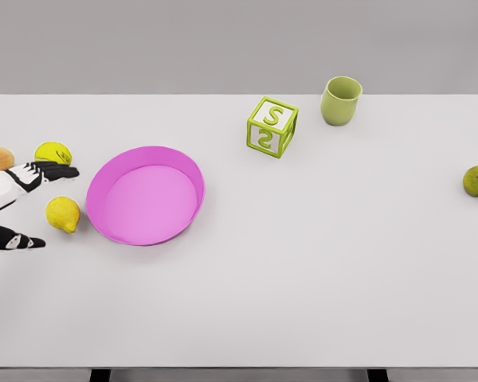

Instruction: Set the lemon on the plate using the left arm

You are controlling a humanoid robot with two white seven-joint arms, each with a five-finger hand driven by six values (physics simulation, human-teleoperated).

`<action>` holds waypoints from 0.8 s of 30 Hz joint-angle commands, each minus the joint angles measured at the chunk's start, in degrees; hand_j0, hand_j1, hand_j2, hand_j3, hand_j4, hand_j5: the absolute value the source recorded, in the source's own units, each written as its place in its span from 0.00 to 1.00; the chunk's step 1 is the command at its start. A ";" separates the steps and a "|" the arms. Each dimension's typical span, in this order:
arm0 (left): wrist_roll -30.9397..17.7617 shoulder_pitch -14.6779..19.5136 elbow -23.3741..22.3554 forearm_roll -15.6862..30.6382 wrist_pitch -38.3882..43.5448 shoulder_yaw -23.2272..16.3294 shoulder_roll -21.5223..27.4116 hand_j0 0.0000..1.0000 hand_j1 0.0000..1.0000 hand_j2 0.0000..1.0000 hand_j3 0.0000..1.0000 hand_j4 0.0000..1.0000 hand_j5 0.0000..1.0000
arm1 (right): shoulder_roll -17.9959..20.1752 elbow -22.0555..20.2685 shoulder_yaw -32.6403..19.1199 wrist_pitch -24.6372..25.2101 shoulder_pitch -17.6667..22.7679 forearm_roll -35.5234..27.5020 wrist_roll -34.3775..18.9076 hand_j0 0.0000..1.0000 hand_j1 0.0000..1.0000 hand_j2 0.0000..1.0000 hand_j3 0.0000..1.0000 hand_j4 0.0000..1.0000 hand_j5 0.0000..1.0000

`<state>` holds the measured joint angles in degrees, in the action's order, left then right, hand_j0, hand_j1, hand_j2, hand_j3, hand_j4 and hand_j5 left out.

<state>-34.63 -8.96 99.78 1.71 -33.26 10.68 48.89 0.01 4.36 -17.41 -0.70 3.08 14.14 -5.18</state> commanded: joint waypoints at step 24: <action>-0.37 2.20 -0.91 -10.59 17.27 -0.58 -12.23 1.00 1.00 1.00 1.00 1.00 1.00 | -0.01 0.04 0.01 0.00 0.00 0.01 -0.01 1.00 1.00 1.00 1.00 1.00 1.00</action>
<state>-35.02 -6.50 98.92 -7.55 -16.15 10.03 38.31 0.01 4.34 -17.41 -0.70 3.08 14.14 -5.18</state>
